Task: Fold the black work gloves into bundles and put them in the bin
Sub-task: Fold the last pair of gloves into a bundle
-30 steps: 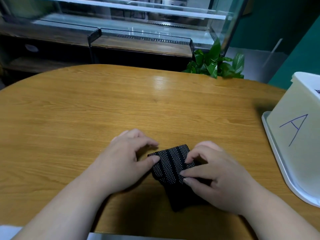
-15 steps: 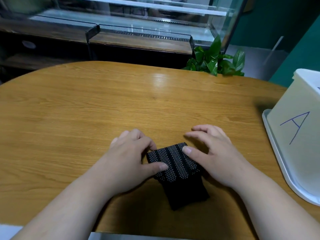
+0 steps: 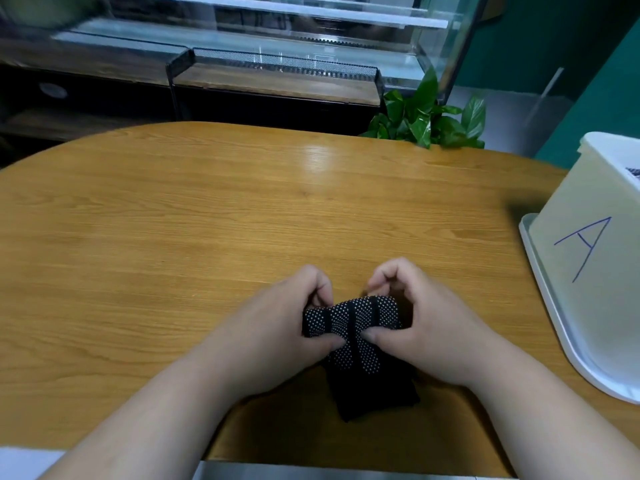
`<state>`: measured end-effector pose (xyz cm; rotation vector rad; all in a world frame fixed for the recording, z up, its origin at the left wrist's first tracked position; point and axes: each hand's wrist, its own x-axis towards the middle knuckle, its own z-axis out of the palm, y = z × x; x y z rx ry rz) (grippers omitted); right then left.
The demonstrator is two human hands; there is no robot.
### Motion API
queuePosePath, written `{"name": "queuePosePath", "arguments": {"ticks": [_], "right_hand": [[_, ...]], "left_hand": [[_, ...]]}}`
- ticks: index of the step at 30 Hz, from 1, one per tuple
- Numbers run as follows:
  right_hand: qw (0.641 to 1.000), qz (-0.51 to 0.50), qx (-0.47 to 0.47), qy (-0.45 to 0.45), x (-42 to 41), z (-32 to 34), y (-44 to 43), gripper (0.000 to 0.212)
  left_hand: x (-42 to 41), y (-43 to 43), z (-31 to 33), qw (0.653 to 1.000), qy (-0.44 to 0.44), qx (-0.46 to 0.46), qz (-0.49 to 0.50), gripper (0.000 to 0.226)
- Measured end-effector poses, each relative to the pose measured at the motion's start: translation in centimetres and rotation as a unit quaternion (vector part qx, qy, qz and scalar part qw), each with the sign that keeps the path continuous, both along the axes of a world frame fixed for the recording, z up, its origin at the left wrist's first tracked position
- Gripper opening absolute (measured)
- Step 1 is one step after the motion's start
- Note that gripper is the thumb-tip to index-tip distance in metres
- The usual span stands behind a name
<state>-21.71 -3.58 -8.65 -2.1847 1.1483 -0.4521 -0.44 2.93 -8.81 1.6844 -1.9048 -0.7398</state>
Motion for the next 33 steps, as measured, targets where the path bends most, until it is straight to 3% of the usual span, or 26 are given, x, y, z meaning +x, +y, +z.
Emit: {"name": "queuePosePath", "arguments": {"ticks": [2, 7, 10, 12, 13, 15, 16, 18, 24, 27, 33], "right_hand": [[1.000, 0.011, -0.009, 0.003, -0.2, 0.1, 0.2, 0.050], [0.991, 0.058, -0.124, 0.005, -0.8, -0.2, 1.0, 0.021], [0.980, 0.053, -0.187, 0.043, -1.2, -0.6, 1.7, 0.023], [0.968, 0.064, -0.234, 0.070, -1.5, -1.0, 2.4, 0.030], [0.961, 0.072, -0.257, 0.077, -1.6, -1.3, 2.7, 0.033], [0.949, 0.081, -0.296, 0.075, -1.8, -1.8, 3.3, 0.033], [0.945, 0.080, -0.308, 0.071, -1.9, -2.0, 3.4, 0.034], [0.941, 0.078, -0.322, 0.073, -1.9, -2.1, 3.5, 0.038], [0.932, 0.091, -0.347, 0.047, -1.9, -2.3, 3.6, 0.048], [0.929, 0.099, -0.353, 0.047, -1.9, -2.3, 3.5, 0.034], [0.943, 0.142, -0.298, 0.042, -2.5, -1.7, 4.1, 0.040]], "left_hand": [[-0.1, -0.2, 0.0, 1.000, 0.008, -0.026, 0.001, 0.040], [0.0, -0.6, 0.2, 0.992, -0.014, -0.120, -0.029, 0.035], [0.4, -0.1, 0.8, 0.991, -0.001, -0.087, -0.099, 0.032], [0.5, 1.5, 0.5, 0.985, -0.027, -0.029, -0.170, 0.022], [1.1, 2.0, -0.1, 0.979, -0.081, -0.027, -0.187, 0.020], [1.0, 1.1, -0.7, 0.975, -0.075, 0.000, -0.207, 0.020], [0.9, 0.2, -0.5, 0.984, -0.065, -0.019, -0.166, 0.023], [1.2, 0.6, -0.2, 0.981, -0.054, -0.100, -0.155, 0.032], [1.5, 0.1, -0.5, 0.982, -0.026, -0.121, -0.142, 0.025], [1.8, 0.4, -0.5, 0.981, -0.017, -0.113, -0.160, 0.024], [1.4, 0.0, -0.8, 0.979, -0.051, -0.129, -0.149, 0.016]]}}
